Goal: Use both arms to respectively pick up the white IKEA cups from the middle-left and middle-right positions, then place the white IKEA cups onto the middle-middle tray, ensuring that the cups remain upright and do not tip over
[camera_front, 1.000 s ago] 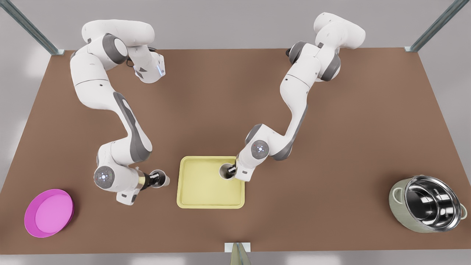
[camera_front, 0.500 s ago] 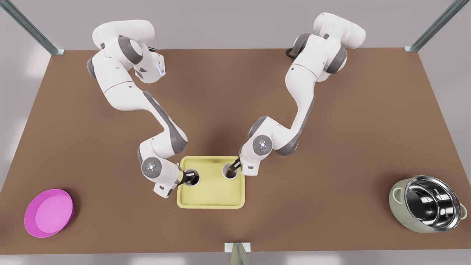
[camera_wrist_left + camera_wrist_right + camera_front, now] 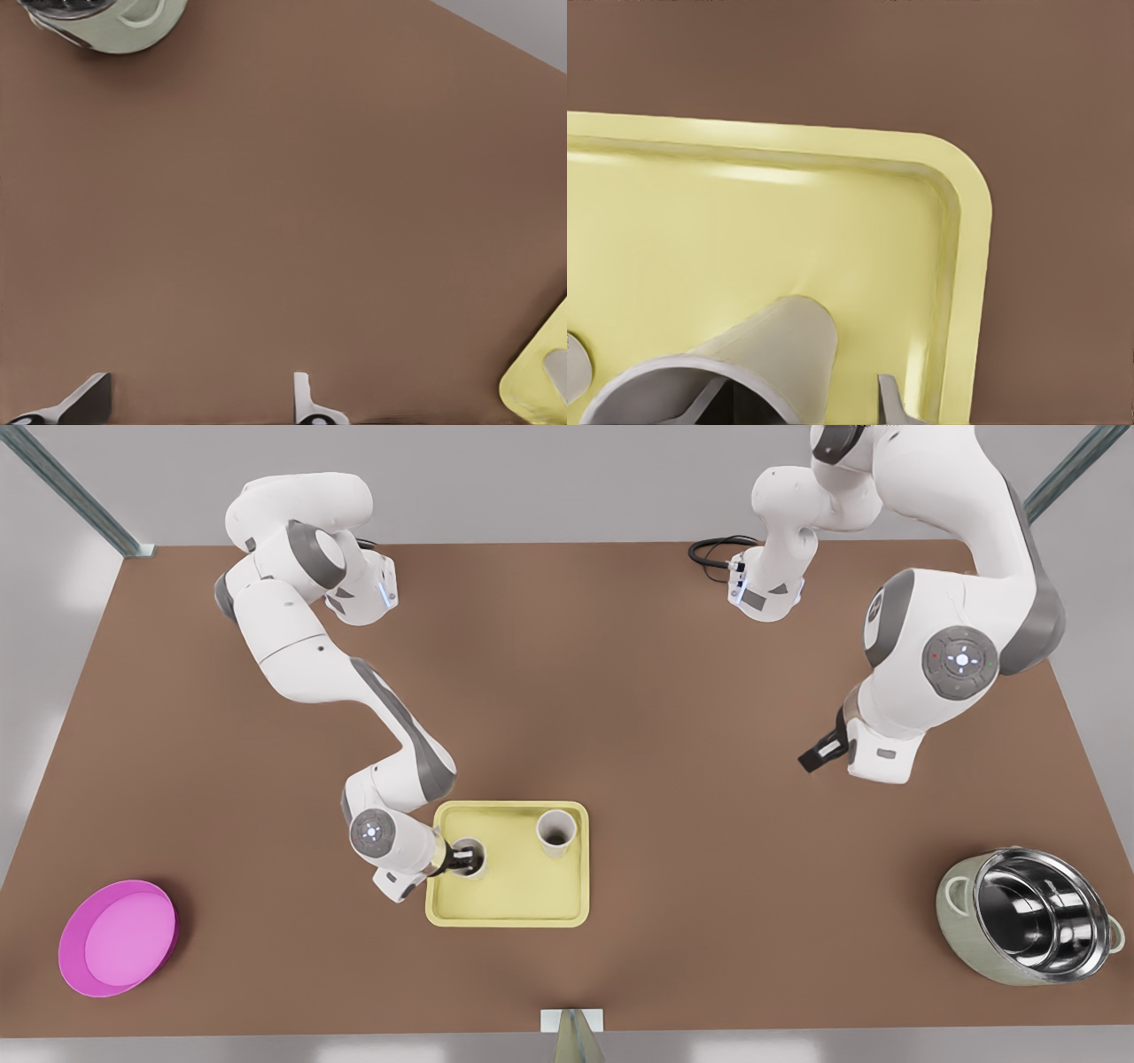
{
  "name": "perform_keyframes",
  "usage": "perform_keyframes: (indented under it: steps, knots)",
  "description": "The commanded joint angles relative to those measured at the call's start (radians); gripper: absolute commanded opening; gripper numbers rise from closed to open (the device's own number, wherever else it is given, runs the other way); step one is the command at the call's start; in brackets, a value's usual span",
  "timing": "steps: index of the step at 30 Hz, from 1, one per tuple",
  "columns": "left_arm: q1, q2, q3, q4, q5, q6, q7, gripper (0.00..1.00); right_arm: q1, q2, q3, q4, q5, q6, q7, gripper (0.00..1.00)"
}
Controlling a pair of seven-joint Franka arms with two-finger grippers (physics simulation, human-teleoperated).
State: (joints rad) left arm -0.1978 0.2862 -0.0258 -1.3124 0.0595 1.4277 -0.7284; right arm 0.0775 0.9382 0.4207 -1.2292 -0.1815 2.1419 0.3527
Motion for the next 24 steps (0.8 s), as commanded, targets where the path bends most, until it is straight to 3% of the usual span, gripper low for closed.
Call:
perform_keyframes:
  steps: [1,6,9,11,15,17,21,24]
  knots:
    - [0.001,0.002,0.000,-0.001,-0.006,-0.061,0.791,1.00,-0.005,-0.006,0.000,-0.007,-0.003,0.004,0.127,1.00]
    - [0.021,0.002,0.001,-0.001,-0.041,-0.066,0.793,1.00,-0.007,-0.130,0.010,-0.045,-0.003,-0.076,0.111,1.00]
    - [0.028,0.004,0.001,-0.001,-0.041,-0.066,0.793,1.00,-0.044,-0.285,0.010,-0.092,0.007,-0.240,0.042,1.00]
    - [0.029,0.004,0.000,-0.001,-0.043,-0.064,0.793,1.00,-0.275,-0.245,-0.013,-0.085,-0.006,-0.284,-0.377,1.00]
    - [0.038,0.004,0.001,-0.001,-0.082,-0.064,0.793,1.00,-0.489,-0.194,-0.027,-0.070,-0.070,-0.281,-0.488,1.00]
    - [0.050,0.007,0.003,-0.001,-0.087,-0.059,0.793,1.00,-0.486,-0.363,-0.020,-0.075,-0.064,-0.459,-0.469,1.00]
    - [0.084,0.019,0.001,0.016,-0.148,-0.007,0.791,1.00,-0.481,-0.585,-0.017,-0.095,-0.006,-0.614,-0.422,1.00]
    - [0.084,0.016,-0.002,0.010,-0.147,-0.046,0.785,1.00,-0.450,-0.642,-0.008,-0.070,-0.009,-0.695,-0.428,1.00]
